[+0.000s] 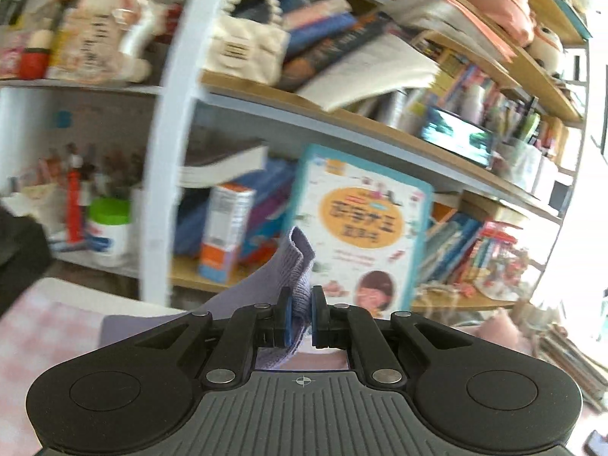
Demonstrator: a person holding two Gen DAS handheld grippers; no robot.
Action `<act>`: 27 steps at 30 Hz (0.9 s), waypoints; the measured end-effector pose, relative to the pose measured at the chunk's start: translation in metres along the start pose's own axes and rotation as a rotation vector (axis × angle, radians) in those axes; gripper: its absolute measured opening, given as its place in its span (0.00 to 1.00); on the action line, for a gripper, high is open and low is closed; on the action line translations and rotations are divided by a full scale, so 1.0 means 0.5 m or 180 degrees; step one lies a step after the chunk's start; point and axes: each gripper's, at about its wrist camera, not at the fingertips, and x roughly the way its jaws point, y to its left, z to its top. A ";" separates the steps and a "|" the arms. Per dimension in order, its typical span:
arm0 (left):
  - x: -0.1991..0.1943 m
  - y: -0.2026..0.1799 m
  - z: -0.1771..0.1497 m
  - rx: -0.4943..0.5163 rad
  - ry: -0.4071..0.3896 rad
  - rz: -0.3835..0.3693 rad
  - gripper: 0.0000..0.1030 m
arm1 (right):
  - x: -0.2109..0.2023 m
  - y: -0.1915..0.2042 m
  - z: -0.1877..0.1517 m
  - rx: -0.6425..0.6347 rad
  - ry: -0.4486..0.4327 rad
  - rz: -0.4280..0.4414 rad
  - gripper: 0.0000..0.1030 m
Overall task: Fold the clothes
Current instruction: 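Carry the lavender sleeve across the sweater body and open the left tool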
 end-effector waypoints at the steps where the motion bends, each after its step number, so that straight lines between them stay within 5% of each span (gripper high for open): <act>1: 0.011 -0.014 0.002 0.0010 0.0020 -0.0048 0.07 | 0.007 -0.002 0.000 0.0016 0.0068 0.0015 0.99; 14: 0.155 -0.155 -0.049 0.0007 0.0447 -0.0518 0.08 | 0.016 -0.023 -0.006 0.0224 0.0194 0.0053 0.99; 23: 0.225 -0.207 -0.142 0.0090 0.0804 -0.0545 0.09 | 0.019 -0.025 -0.005 0.0239 0.0222 0.0072 0.99; 25: 0.230 -0.210 -0.152 0.0098 0.0860 -0.0551 0.12 | 0.018 -0.026 -0.005 0.0246 0.0226 0.0078 0.99; 27: 0.229 -0.214 -0.154 0.0123 0.0879 -0.0585 0.29 | 0.019 -0.025 -0.005 0.0247 0.0231 0.0078 0.99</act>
